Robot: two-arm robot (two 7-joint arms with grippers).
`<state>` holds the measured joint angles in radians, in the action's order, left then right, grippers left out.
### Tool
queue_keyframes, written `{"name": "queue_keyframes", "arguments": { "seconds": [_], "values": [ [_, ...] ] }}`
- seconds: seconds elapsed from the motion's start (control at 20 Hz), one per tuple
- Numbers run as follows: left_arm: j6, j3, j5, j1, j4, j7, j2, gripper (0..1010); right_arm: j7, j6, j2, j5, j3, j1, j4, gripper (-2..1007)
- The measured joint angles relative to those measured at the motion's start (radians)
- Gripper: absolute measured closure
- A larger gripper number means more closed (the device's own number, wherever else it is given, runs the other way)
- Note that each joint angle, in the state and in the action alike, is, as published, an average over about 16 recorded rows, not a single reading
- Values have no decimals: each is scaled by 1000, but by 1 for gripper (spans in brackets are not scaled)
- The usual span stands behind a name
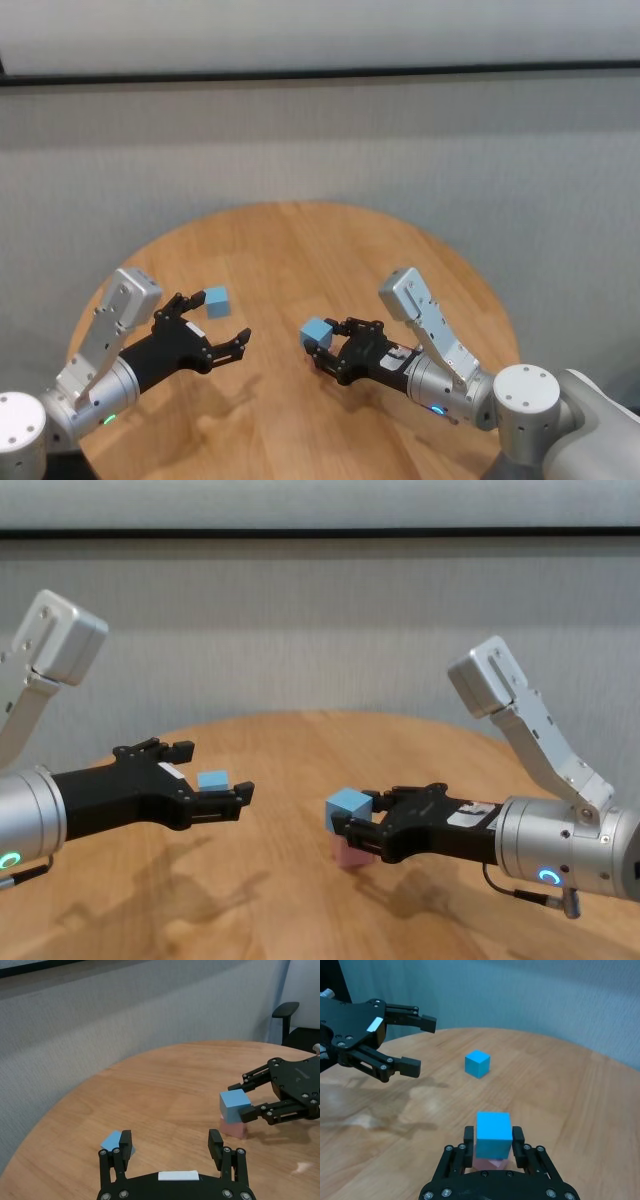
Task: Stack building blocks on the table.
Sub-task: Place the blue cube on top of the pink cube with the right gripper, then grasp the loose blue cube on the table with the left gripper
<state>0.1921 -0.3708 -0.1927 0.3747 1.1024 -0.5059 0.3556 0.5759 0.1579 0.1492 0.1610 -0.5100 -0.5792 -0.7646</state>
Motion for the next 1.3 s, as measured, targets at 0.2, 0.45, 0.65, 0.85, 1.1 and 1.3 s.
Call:
{"name": "queue_keyframes", "arguments": {
  "seconds": [0.2, 0.45, 0.65, 0.85, 1.1, 1.3],
  "values": [
    [0, 0, 0, 0, 0, 0, 0, 11, -1, -2, 5, 3, 6, 4, -15, 436],
    [0, 0, 0, 0, 0, 0, 0, 11, -5, -2, 14, 12, 19, 10, -43, 275],
    [0, 0, 0, 0, 0, 0, 0, 11, -10, -6, 29, 26, 35, 20, -80, 157],
    [0, 0, 0, 0, 0, 0, 0, 11, -21, -18, 58, 46, 59, 43, -143, 70],
    [0, 0, 0, 0, 0, 0, 0, 11, -36, -40, 107, 71, 90, 84, -237, 13],
    [0, 0, 0, 0, 0, 0, 0, 10, -46, -59, 145, 84, 107, 118, -306, 0]
  ]
}}
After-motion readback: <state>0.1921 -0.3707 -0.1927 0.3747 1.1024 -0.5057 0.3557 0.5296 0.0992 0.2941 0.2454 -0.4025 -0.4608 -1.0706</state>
